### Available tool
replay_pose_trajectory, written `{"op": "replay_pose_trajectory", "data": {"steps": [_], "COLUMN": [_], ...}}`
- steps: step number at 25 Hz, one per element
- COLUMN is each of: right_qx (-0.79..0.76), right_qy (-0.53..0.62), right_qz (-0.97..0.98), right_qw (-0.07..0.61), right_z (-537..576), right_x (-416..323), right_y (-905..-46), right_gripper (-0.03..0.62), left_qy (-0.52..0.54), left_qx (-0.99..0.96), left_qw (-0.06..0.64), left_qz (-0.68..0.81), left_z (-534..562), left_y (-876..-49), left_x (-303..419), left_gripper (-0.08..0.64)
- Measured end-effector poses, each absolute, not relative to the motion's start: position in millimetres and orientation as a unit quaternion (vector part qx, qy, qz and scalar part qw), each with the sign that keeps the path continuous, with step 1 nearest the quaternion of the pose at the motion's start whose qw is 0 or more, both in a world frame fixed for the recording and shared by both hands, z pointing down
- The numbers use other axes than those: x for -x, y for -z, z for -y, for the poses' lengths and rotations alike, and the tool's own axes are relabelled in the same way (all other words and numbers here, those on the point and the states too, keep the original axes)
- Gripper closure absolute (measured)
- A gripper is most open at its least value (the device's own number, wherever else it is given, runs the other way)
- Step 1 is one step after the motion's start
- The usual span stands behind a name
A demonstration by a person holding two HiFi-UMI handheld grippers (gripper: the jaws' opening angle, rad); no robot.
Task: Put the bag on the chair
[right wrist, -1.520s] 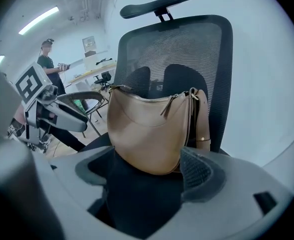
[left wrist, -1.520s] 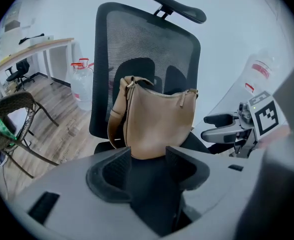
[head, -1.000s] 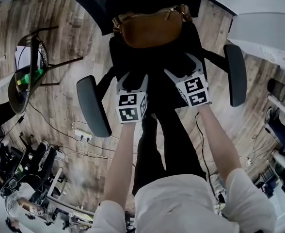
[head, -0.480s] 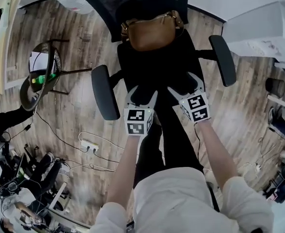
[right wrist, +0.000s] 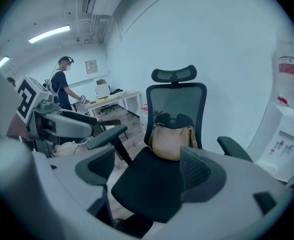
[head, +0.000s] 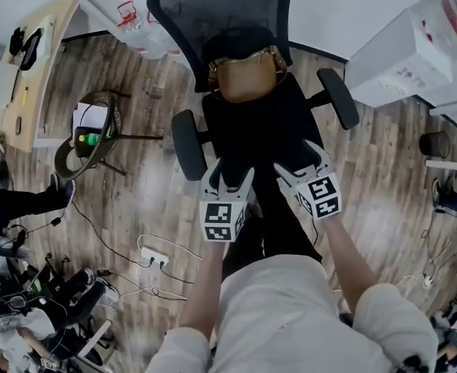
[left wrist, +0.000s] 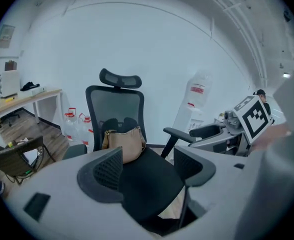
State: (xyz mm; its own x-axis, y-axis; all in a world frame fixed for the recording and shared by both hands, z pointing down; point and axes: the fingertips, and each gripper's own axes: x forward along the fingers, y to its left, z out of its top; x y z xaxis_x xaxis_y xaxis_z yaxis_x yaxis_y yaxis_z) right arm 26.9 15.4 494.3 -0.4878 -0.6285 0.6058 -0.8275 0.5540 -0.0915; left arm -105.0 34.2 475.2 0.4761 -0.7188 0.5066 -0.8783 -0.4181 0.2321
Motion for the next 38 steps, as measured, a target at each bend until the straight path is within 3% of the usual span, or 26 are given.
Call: {"op": "replay_pose_trajectory", "data": {"steps": [8, 21, 34, 38], "right_qx": [-0.425, -0.399, -0.367, -0.357], "right_qy": [-0.143, -0.089, -0.067, -0.062], "right_qz": [0.87, 0.897, 0.912, 0.917], "right_qw": [0.205, 0.168, 0.169, 0.166], "right_z": [-74, -120, -146, -155], "right_x": [-1, 27, -18, -32], "right_y": [-407, -340, -308, -302], "right_gripper": [0.233, 0.281, 0.335, 0.355], "left_qy": [-0.112, -0.094, -0.099, -0.105], "left_qx": [-0.835, -0.85, -0.847, -0.847], "left_qw": [0.193, 0.144, 0.113, 0.114], "left_qz": [0.504, 0.498, 0.509, 0.509], "left_z": [-84, -122, -151, -165], "left_y": [-396, -336, -296, -293], "left_x": [127, 128, 81, 62], "left_gripper": [0.255, 0.255, 0.261, 0.318]}}
